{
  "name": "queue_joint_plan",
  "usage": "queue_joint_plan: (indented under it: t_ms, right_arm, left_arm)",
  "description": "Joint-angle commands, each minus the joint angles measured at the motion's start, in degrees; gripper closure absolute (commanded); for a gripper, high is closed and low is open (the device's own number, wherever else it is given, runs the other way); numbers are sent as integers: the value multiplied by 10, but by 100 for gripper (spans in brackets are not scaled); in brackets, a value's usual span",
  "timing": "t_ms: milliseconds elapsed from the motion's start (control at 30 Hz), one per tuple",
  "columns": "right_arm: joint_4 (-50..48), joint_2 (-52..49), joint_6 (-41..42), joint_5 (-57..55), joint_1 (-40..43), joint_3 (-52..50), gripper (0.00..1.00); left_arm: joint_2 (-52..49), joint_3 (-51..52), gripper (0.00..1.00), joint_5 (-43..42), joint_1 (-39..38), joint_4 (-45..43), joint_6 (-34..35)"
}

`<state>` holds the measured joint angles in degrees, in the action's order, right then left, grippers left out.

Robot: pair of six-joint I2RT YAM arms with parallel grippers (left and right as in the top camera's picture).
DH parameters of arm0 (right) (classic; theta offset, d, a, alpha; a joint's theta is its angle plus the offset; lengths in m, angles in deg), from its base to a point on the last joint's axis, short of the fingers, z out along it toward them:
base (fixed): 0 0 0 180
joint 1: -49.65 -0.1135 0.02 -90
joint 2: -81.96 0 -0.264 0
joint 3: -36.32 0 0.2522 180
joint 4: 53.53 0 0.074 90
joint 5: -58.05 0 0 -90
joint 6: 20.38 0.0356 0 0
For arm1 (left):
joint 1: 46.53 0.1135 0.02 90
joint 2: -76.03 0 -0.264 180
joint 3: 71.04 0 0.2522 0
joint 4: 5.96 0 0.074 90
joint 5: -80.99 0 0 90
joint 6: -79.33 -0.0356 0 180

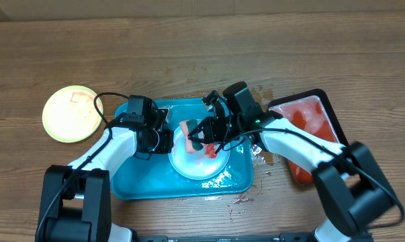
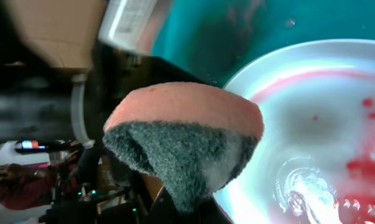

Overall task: Clean dirty plates on tray and stack at the side
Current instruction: 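Bring the sponge with the right gripper onto the white plate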

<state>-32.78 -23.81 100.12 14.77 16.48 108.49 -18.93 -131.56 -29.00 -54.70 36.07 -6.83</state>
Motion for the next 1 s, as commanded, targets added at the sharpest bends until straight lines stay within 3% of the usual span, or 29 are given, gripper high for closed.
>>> queue_joint_plan:
  t_ms: [0,200,333,567,833,967]
  right_arm:
    - [-23,-48,29,33,-10,-1,96]
    - [-73,-109,67,49,-13,-1,96]
    - [-49,-128,103,16,-13,-1,96]
    - [121,-126,109,-112,5,34,96]
    - [346,-126,-13,-318,-12,186,96]
    - [412,-126,-69,-414,-44,257,96]
  left_arm:
    - [-10,7,96,-11,-1,2,-17]
    - [-10,7,96,-11,-1,2,-15]
    - [-10,7,96,-10,-1,4,-8]
    - [-10,7,96,-10,-1,4,-4]
    - [-10,7,96,-9,-1,4,-4]
    - [-10,7,96,-8,-1,4,-4]
